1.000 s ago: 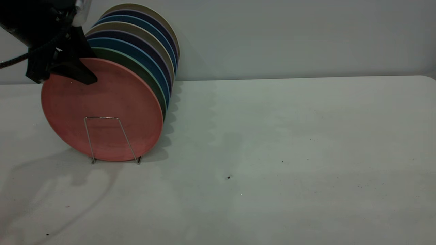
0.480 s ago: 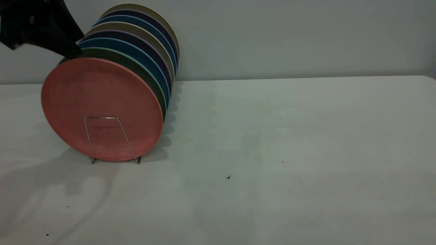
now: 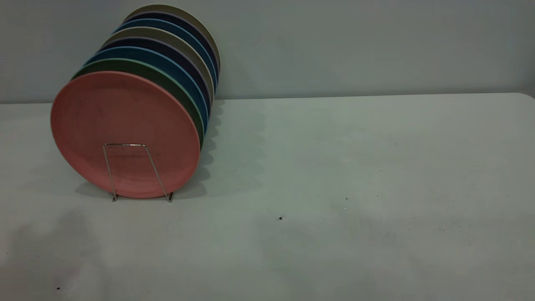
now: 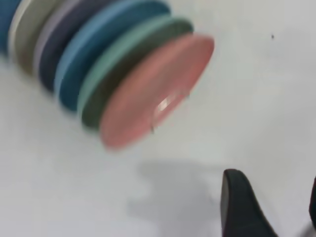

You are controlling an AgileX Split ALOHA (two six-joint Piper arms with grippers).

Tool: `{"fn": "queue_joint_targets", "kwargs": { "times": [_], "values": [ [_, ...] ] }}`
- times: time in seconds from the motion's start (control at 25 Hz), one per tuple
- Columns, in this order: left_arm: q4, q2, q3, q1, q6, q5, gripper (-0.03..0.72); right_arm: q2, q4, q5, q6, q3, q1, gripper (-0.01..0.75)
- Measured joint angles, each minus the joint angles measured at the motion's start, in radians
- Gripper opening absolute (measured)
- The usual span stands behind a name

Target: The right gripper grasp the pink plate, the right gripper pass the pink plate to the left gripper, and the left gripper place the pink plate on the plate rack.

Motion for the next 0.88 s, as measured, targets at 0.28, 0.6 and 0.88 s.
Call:
{"fn": "queue_joint_targets", "kwargs": {
  "times": [0.28,0.6,0.88],
  "values": [
    [0.116,-0.27,0.0,0.0,-0.3,0.069,0.374,-0.089,-0.044,-0.003,0.072,0.0,0.0,0.243],
    [0.193,-0.543,0.148,0.0,-0.484,0.069,0.374,-0.142,-0.047,-0.003,0.095,0.0,0.05,0.243],
    [0.2,-0.865,0.522,0.0,-0.564,0.065,0.374,-0.142,-0.054,-0.003,0.113,0.0,0.159,0.243]
  ]
}}
